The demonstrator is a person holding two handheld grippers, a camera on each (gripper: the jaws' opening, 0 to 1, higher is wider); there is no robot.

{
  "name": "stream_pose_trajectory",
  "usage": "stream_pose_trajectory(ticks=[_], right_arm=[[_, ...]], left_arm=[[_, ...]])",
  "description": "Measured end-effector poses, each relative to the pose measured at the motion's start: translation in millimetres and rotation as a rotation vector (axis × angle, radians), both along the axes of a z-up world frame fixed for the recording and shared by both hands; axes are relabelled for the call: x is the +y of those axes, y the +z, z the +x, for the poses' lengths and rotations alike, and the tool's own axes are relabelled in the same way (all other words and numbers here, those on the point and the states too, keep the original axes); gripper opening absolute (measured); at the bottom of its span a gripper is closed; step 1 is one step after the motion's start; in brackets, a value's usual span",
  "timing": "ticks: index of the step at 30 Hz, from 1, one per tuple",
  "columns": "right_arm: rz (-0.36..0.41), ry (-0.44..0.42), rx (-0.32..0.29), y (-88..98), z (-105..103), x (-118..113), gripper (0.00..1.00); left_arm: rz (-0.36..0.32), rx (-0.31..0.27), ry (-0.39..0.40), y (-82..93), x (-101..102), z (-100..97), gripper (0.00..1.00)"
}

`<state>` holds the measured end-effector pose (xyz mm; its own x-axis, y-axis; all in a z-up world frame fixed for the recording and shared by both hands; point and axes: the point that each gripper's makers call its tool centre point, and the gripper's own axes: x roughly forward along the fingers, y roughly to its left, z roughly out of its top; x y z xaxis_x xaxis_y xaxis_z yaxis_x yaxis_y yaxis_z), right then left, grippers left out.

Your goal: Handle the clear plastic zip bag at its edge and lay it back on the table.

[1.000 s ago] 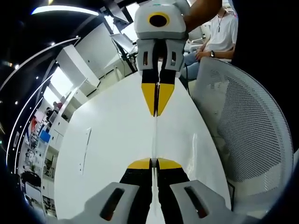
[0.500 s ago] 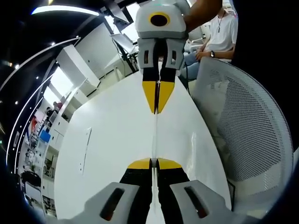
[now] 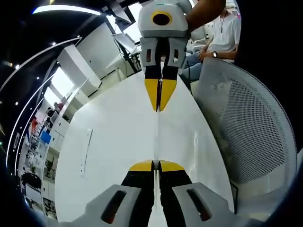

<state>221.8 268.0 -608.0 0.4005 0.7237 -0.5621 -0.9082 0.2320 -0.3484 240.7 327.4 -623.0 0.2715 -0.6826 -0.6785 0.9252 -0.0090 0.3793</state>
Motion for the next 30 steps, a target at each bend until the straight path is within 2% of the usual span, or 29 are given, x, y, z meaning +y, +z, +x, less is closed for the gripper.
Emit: stream_pose_trajectory(ticks=[30], right_arm=[[0.005, -0.003, 0.002, 0.4, -0.7, -3.8, 0.00]], left_arm=[[0.009, 0.006, 0.008, -1.1, 8.6, 0.7, 0.00]])
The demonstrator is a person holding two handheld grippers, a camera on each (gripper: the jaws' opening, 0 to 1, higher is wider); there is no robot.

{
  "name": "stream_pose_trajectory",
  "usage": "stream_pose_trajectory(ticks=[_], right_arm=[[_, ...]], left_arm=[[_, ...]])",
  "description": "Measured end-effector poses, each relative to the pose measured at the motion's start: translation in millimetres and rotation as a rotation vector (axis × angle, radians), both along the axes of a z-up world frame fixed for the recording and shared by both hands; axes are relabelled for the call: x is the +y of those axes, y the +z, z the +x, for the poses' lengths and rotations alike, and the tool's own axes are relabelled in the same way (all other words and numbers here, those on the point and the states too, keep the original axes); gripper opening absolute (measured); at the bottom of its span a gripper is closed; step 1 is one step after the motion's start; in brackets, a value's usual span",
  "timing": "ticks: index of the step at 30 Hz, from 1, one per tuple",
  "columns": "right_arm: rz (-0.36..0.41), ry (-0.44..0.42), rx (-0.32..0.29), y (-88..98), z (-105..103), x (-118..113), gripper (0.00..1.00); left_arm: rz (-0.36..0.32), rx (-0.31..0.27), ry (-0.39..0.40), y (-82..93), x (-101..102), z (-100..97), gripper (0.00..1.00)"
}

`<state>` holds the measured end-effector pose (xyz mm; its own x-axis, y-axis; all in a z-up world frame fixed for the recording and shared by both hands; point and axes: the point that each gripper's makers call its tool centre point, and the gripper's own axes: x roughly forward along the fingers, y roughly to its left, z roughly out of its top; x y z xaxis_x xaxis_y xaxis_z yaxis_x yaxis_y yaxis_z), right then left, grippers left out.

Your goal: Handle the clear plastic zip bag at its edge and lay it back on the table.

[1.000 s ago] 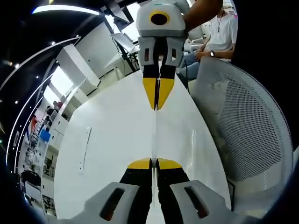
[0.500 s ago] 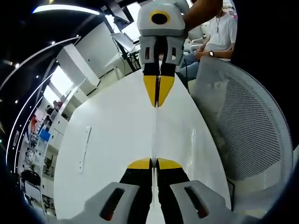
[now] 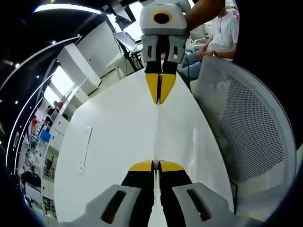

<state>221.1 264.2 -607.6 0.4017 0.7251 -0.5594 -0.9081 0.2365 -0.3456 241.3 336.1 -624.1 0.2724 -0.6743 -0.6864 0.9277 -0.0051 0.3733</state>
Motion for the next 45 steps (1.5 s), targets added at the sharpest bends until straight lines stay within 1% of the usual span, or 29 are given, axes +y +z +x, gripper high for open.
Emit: stream_pose_trajectory(ticks=[19, 45], right_arm=[[0.005, -0.009, -0.001, -0.5, -0.2, -3.5, 0.00], [0.010, -0.021, 0.000, 1.2, -0.3, -8.9, 0.00]], left_arm=[[0.012, 0.002, 0.008, -2.3, 9.6, 2.8, 0.00], [0.023, 0.001, 0.013, -1.3, 13.9, 4.1, 0.00]])
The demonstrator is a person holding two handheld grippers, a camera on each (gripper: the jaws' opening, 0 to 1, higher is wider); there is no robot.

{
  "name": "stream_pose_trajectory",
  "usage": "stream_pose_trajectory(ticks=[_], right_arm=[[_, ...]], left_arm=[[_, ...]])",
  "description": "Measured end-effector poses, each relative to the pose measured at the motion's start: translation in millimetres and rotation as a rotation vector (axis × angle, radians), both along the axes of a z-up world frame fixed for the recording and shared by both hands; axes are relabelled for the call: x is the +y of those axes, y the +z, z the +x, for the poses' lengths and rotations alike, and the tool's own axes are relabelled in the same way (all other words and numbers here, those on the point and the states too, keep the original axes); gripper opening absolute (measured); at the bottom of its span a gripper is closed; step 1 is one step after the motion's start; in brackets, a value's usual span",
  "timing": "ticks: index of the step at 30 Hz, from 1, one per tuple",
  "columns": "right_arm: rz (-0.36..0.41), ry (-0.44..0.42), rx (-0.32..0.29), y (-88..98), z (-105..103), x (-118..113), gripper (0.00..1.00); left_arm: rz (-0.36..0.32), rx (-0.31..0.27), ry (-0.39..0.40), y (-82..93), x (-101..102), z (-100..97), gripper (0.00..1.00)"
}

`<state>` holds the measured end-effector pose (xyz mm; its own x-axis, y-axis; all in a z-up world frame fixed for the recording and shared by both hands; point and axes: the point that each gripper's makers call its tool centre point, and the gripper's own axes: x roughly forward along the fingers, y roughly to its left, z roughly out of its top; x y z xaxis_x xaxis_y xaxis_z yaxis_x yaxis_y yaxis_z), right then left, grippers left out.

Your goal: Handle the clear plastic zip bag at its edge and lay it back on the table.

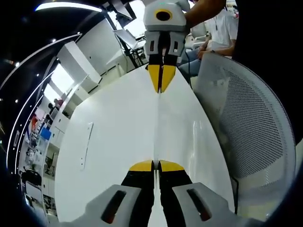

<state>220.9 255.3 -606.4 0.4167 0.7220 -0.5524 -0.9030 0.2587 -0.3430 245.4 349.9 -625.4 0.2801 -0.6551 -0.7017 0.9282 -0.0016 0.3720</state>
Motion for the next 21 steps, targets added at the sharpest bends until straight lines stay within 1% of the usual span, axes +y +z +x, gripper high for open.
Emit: stream_pose_trajectory(ticks=[21], right_arm=[[0.004, -0.010, 0.002, -0.6, -1.6, -4.4, 0.00]], left_arm=[[0.007, 0.000, 0.004, -0.1, 4.8, 0.0, 0.00]])
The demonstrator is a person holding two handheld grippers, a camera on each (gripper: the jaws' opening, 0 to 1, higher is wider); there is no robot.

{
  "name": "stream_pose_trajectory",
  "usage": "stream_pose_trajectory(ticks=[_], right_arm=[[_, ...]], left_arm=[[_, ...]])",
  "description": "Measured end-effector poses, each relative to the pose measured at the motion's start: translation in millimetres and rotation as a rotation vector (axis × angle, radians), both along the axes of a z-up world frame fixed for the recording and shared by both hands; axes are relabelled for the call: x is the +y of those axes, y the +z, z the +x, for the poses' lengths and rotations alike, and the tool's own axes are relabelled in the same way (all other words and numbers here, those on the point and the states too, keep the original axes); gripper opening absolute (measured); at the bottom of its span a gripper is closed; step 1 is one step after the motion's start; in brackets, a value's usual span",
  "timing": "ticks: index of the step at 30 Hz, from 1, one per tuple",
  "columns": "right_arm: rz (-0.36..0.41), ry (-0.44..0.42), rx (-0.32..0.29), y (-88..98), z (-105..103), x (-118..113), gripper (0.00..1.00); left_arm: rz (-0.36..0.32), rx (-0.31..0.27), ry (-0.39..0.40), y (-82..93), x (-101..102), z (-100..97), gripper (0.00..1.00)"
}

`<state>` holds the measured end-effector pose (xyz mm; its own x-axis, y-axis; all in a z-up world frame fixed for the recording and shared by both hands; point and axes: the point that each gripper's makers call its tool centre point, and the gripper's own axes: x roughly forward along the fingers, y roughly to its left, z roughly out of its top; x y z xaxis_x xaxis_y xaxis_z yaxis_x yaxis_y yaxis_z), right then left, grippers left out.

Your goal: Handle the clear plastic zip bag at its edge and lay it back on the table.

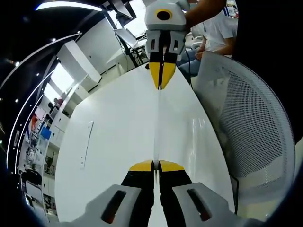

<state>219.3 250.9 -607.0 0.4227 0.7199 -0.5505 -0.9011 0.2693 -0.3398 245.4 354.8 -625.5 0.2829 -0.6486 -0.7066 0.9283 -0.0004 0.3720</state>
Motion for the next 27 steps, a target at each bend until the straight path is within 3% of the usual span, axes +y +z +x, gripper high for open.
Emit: stream_pose_trajectory(ticks=[16, 27], right_arm=[[0.004, -0.001, 0.005, 0.2, -2.0, -3.0, 0.00], [0.006, -0.007, 0.025, -0.5, -2.2, -5.4, 0.00]], left_arm=[[-0.003, 0.009, 0.015, 0.4, 5.2, -1.6, 0.00], [0.020, -0.031, 0.006, 2.2, 1.0, 2.5, 0.00]])
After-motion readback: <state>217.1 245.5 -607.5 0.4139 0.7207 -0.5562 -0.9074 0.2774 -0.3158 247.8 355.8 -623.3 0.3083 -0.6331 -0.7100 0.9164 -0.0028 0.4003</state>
